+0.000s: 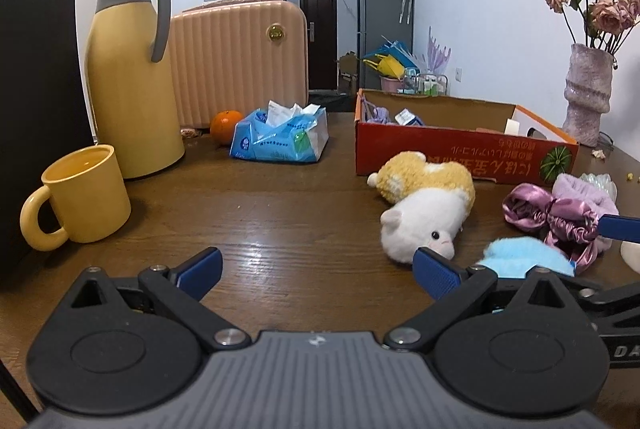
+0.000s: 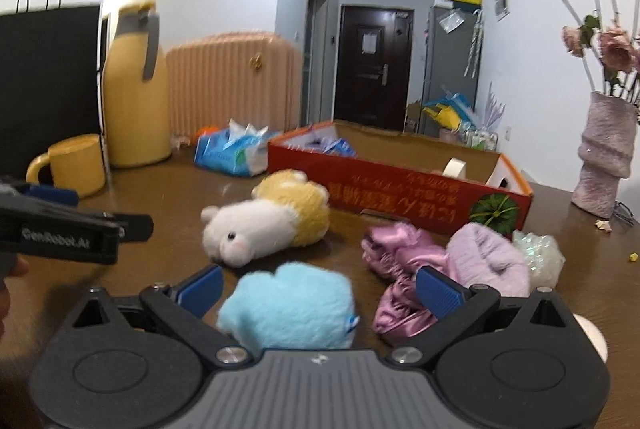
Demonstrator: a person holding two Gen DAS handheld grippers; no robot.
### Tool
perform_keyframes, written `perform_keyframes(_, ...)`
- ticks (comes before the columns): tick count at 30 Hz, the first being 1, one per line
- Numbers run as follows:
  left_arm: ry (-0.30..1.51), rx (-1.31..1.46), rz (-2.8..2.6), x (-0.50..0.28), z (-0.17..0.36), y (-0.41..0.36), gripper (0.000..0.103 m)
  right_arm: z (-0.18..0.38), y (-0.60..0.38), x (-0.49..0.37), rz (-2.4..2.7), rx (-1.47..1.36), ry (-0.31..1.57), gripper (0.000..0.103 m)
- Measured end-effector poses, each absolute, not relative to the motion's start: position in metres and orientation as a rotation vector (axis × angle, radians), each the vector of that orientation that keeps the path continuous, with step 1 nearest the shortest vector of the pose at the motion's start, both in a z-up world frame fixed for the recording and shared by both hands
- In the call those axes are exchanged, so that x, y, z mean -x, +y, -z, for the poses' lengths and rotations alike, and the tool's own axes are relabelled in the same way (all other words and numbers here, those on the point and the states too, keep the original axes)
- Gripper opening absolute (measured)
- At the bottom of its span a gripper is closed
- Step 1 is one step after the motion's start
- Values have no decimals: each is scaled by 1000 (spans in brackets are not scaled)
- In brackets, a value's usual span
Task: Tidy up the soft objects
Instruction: 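Grasp the light blue plush with the right gripper, then grasp the white lamb plush with the left gripper while the right gripper holds the blue plush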
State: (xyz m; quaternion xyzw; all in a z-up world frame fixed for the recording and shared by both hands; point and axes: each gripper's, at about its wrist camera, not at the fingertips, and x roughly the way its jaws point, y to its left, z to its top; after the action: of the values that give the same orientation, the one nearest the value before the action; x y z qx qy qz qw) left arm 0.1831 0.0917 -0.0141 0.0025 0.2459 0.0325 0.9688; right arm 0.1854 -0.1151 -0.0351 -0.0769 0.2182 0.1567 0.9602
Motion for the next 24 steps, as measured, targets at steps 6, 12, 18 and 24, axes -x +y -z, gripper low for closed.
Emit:
perform_keyframes(6,518,-13,-75,-181,18,104,103,47,-102,-203,-338,162,559,103)
perform_keyframes(12,502,45,-87,-178,13,119,103,56,-89,-220,-331,162,628,101)
perform_keyframes(18,477,115,-115,-174,7,134,103,60,-86,-234,-338,143,680,92)
perform_keyframes(24,491,117,-118,-177,8,134,103,58,-87,-229,-356,145,661,78)
